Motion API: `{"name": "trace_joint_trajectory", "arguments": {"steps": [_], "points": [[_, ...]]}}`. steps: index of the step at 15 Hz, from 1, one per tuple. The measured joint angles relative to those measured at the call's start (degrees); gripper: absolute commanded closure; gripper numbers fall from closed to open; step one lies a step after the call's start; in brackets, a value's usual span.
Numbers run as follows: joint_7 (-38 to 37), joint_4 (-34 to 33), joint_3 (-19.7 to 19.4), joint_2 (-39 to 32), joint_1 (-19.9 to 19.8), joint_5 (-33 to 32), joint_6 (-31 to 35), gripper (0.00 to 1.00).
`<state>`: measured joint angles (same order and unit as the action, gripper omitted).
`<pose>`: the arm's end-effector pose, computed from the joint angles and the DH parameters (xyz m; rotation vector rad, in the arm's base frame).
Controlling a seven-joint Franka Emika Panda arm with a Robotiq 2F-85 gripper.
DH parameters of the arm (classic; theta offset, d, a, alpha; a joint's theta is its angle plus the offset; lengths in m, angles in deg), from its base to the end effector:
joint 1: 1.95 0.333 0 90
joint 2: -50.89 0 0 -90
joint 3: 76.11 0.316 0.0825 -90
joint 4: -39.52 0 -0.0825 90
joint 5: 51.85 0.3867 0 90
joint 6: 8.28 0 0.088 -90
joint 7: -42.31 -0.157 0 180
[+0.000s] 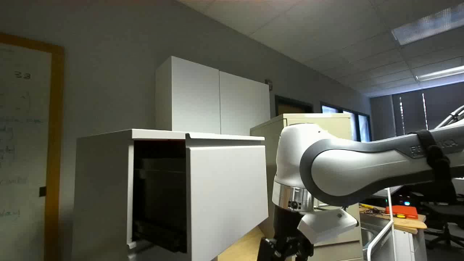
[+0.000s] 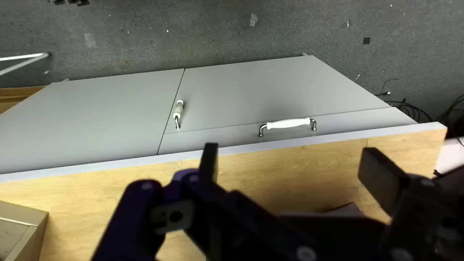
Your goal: Close the open drawer of the file cabinet
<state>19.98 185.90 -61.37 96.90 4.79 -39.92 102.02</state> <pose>0.3119 0.1490 0.4738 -3.0568 0.2045 -0.2229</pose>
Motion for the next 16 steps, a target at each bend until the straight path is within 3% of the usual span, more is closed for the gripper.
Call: {"name": "trace_joint_trajectory", "arguments": {"steps": [16], "points": [[0.0,-0.3,0.0,0.0,-0.4,-0.1,2.0,0.0]]}}
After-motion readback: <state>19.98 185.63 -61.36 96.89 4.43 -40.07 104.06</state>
